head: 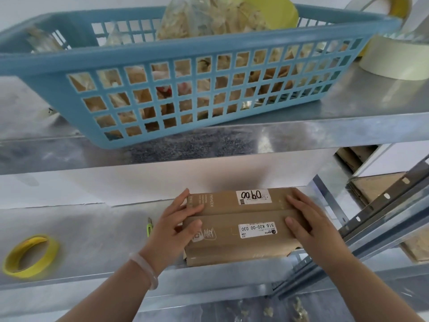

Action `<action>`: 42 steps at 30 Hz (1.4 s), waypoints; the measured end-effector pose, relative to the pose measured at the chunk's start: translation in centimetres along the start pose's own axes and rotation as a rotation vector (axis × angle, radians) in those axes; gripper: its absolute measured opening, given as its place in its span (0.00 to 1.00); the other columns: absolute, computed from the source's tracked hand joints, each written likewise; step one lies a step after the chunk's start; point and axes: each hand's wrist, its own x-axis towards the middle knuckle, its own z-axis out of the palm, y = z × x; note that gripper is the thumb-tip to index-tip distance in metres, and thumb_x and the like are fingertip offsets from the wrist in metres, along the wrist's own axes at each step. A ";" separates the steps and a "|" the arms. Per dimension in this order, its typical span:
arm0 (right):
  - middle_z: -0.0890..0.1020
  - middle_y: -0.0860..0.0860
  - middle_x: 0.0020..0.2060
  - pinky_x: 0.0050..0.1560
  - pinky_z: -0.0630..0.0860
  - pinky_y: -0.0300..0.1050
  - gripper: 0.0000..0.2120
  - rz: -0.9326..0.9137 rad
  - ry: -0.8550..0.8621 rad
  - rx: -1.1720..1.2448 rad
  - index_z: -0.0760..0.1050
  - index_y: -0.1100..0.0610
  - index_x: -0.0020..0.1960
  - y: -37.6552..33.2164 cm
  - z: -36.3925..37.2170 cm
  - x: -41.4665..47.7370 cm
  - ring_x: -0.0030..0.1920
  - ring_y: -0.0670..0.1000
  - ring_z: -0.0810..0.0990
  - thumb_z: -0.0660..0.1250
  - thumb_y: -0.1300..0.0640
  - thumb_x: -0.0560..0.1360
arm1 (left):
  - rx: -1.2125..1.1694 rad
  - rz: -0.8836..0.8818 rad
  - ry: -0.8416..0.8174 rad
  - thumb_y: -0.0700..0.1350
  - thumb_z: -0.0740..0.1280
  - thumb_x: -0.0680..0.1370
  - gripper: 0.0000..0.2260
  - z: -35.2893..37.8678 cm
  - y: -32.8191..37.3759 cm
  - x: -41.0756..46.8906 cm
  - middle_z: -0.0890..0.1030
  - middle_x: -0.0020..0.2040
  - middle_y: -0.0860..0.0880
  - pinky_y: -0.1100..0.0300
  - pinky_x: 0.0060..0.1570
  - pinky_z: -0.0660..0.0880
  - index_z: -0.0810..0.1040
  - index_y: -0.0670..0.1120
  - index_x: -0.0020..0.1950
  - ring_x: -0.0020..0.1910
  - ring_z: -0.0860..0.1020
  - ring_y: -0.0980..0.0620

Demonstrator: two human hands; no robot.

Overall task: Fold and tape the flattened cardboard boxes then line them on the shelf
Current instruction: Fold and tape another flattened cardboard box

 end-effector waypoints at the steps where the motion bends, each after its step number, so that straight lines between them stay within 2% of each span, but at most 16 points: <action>1: 0.61 0.30 0.71 0.68 0.60 0.38 0.23 0.013 0.035 0.020 0.69 0.41 0.70 0.0 0.3 -0.6 0.68 0.33 0.60 0.67 0.49 0.76 | -0.021 0.004 0.019 0.57 0.70 0.72 0.12 0.2 0.1 -0.3 0.62 0.72 0.67 0.59 0.62 0.73 0.79 0.67 0.55 0.67 0.66 0.69; 4: 0.66 0.30 0.69 0.68 0.62 0.38 0.21 0.044 0.145 0.031 0.74 0.42 0.66 0.4 0.9 -1.8 0.67 0.32 0.63 0.71 0.50 0.74 | -0.039 -0.034 0.100 0.54 0.74 0.68 0.12 1.1 0.2 -0.9 0.68 0.66 0.71 0.58 0.56 0.77 0.81 0.68 0.49 0.63 0.70 0.67; 7: 0.66 0.32 0.70 0.70 0.63 0.42 0.21 0.073 0.158 0.029 0.75 0.44 0.67 0.5 1.7 -1.7 0.68 0.36 0.64 0.71 0.50 0.74 | -0.016 -0.060 0.131 0.47 0.77 0.68 0.11 2.2 -0.2 -1.4 0.67 0.62 0.72 0.60 0.54 0.78 0.83 0.63 0.44 0.60 0.73 0.65; 11: 0.62 0.33 0.72 0.68 0.60 0.36 0.21 0.079 0.152 -0.002 0.73 0.45 0.69 0.3 2.7 -0.7 0.68 0.34 0.61 0.68 0.50 0.77 | 0.034 -0.057 0.121 0.46 0.76 0.70 0.12 2.5 -0.2 -0.6 0.67 0.65 0.69 0.67 0.57 0.74 0.82 0.63 0.47 0.59 0.73 0.65; 13: 0.62 0.33 0.72 0.67 0.59 0.35 0.20 0.087 0.129 -0.017 0.72 0.44 0.70 0.1 2.7 0.2 0.67 0.33 0.60 0.66 0.49 0.78 | 0.038 -0.073 0.123 0.47 0.75 0.70 0.11 2.3 0.0 0.3 0.67 0.65 0.67 0.71 0.57 0.71 0.82 0.62 0.48 0.58 0.72 0.68; 16: 0.62 0.36 0.74 0.67 0.57 0.34 0.20 0.134 0.061 -0.041 0.70 0.45 0.71 -0.1 3.0 1.9 0.69 0.36 0.61 0.62 0.47 0.80 | 0.082 -0.161 0.092 0.48 0.74 0.72 0.10 2.1 -0.1 1.8 0.68 0.66 0.64 0.80 0.51 0.63 0.83 0.59 0.51 0.55 0.69 0.73; 18: 0.60 0.37 0.75 0.66 0.57 0.35 0.21 0.187 -0.022 -0.065 0.69 0.45 0.73 -0.3 3.6 2.5 0.72 0.40 0.62 0.60 0.46 0.80 | 0.133 -0.235 0.023 0.51 0.72 0.73 0.10 2.1 -0.5 2.2 0.67 0.69 0.63 0.76 0.53 0.61 0.82 0.61 0.53 0.56 0.68 0.68; 20: 0.59 0.36 0.76 0.67 0.59 0.36 0.21 0.190 -0.051 -0.089 0.67 0.44 0.73 0.0 4.2 2.3 0.73 0.42 0.63 0.59 0.45 0.81 | 0.157 -0.223 0.001 0.52 0.72 0.74 0.10 2.3 -1.4 1.9 0.67 0.70 0.62 0.69 0.58 0.66 0.80 0.64 0.53 0.58 0.70 0.65; 23: 0.55 0.37 0.77 0.72 0.61 0.43 0.24 0.154 -0.060 -0.226 0.62 0.44 0.76 0.4 4.5 1.7 0.75 0.45 0.60 0.53 0.41 0.81 | 0.190 -0.174 0.018 0.53 0.72 0.74 0.10 2.6 -2.2 1.0 0.67 0.70 0.63 0.67 0.62 0.67 0.81 0.62 0.54 0.55 0.70 0.72; 26: 0.49 0.42 0.78 0.78 0.44 0.48 0.35 0.024 -0.095 -0.551 0.51 0.46 0.78 0.2 4.7 1.8 0.79 0.49 0.46 0.35 0.35 0.75 | 0.246 -0.159 0.031 0.54 0.71 0.74 0.10 2.6 -2.3 1.0 0.66 0.70 0.63 0.69 0.61 0.64 0.82 0.60 0.55 0.55 0.71 0.70; 28: 0.47 0.43 0.77 0.77 0.39 0.48 0.34 -0.095 -0.152 -0.619 0.47 0.46 0.78 -0.9 5.5 1.7 0.78 0.48 0.43 0.33 0.35 0.76 | 0.282 -0.155 0.022 0.54 0.70 0.75 0.10 2.5 -2.4 1.1 0.66 0.71 0.62 0.69 0.61 0.62 0.82 0.60 0.56 0.57 0.69 0.67; 32: 0.65 0.47 0.74 0.73 0.50 0.50 0.30 -0.183 -0.168 -0.707 0.64 0.49 0.75 -1.9 7.7 0.7 0.74 0.49 0.62 0.40 0.38 0.81 | 0.297 -0.162 0.000 0.55 0.67 0.76 0.11 2.5 -2.6 1.2 0.63 0.71 0.63 0.74 0.60 0.59 0.80 0.60 0.58 0.59 0.68 0.66; 34: 0.64 0.47 0.74 0.73 0.50 0.49 0.30 -0.193 -0.174 -0.734 0.63 0.49 0.75 -1.4 7.6 0.8 0.75 0.49 0.61 0.40 0.37 0.81 | 0.276 -0.142 -0.032 0.56 0.66 0.77 0.12 2.3 -2.5 1.0 0.61 0.71 0.64 0.74 0.61 0.59 0.79 0.61 0.60 0.61 0.67 0.66; 37: 0.63 0.46 0.75 0.73 0.51 0.49 0.31 -0.228 -0.148 -0.744 0.64 0.49 0.75 -1.1 7.4 1.2 0.75 0.49 0.62 0.40 0.37 0.81 | 0.186 -0.115 -0.073 0.58 0.62 0.78 0.18 1.0 -2.9 -0.5 0.60 0.72 0.62 0.63 0.68 0.65 0.72 0.60 0.68 0.66 0.66 0.63; 39: 0.64 0.46 0.74 0.73 0.53 0.50 0.31 -0.217 -0.142 -0.728 0.66 0.50 0.75 -1.1 7.6 1.1 0.74 0.49 0.64 0.40 0.37 0.81 | 0.254 -0.126 0.033 0.60 0.60 0.79 0.20 -1.1 -4.8 -2.0 0.64 0.70 0.59 0.59 0.68 0.66 0.70 0.57 0.70 0.68 0.67 0.60; 42: 0.65 0.47 0.75 0.75 0.50 0.47 0.31 -0.201 -0.130 -0.688 0.66 0.50 0.74 -1.2 7.6 1.0 0.74 0.49 0.64 0.42 0.37 0.80 | 0.462 -0.241 0.359 0.54 0.61 0.74 0.24 -6.6 -9.5 -4.1 0.74 0.66 0.47 0.53 0.66 0.69 0.74 0.48 0.68 0.64 0.73 0.47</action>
